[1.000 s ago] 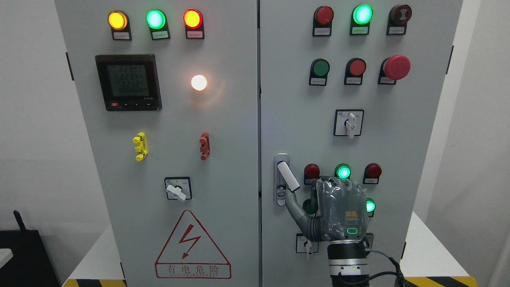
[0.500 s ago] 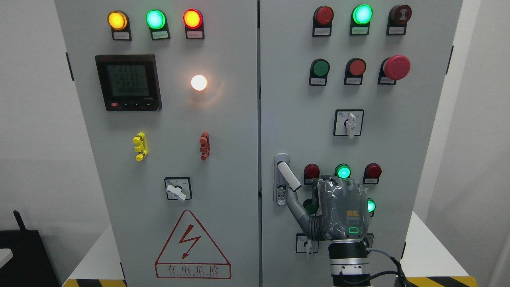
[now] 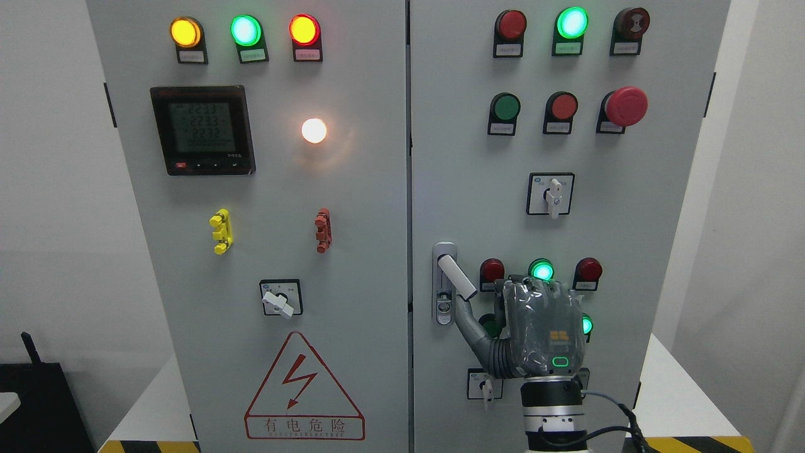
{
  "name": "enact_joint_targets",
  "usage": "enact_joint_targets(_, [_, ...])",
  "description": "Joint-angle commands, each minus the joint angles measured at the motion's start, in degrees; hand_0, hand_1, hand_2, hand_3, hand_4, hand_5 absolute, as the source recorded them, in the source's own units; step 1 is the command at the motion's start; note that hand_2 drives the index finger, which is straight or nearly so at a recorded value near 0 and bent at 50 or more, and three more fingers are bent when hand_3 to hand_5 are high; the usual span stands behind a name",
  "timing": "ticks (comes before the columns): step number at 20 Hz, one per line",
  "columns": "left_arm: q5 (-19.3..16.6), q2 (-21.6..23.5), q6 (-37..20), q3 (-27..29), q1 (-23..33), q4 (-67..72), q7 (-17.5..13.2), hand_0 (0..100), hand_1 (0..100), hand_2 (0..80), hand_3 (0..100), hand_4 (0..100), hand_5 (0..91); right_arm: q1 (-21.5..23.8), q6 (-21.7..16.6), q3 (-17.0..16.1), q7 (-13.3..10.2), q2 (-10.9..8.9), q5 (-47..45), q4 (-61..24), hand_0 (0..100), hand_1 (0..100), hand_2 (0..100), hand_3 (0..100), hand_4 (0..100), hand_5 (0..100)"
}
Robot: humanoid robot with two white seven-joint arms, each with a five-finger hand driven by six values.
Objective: Release door handle
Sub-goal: 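Rotate the handle with the right hand until it lies horizontal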
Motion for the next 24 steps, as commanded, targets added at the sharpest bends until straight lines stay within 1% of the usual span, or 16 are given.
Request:
enact_joint_targets(1, [0.0,-0.02,-0.05,-0.79,0.0,1.14,-0.04,12,39,0.0,0,0,0.0,-0.4,-0.11,-0.43,0.16,-0.09,-0.02,-0.1,41,33,100,100,98,98])
enact_joint_targets(5, [0.0,-0.02,-0.05,-0.79,0.0,1.14,-0.04,12,39,0.0,0,0,0.0,-0.49,-0.11,-1.05,0.16,-0.18,-0.02,-0.1,41,34,100,100,97,98])
enact_joint_targets(8, [0.0,-0.02,-0.05,-0.79,0.0,1.14,-0.04,12,39,0.0,0,0,0.0,-0.49,-0.11,-1.14,0.16,-0.8,-0.02,-0.1,41,34,100,100,97,98])
enact_joint_targets(24, [0.0,-0.02,-0.05,-0.79,0.0,1.14,-0.04,12,39,0.0,0,0,0.0,-0.93,-0.29,-1.14,0.07,-0.8,-0.11,-1.06,43,34,100,100,96,98])
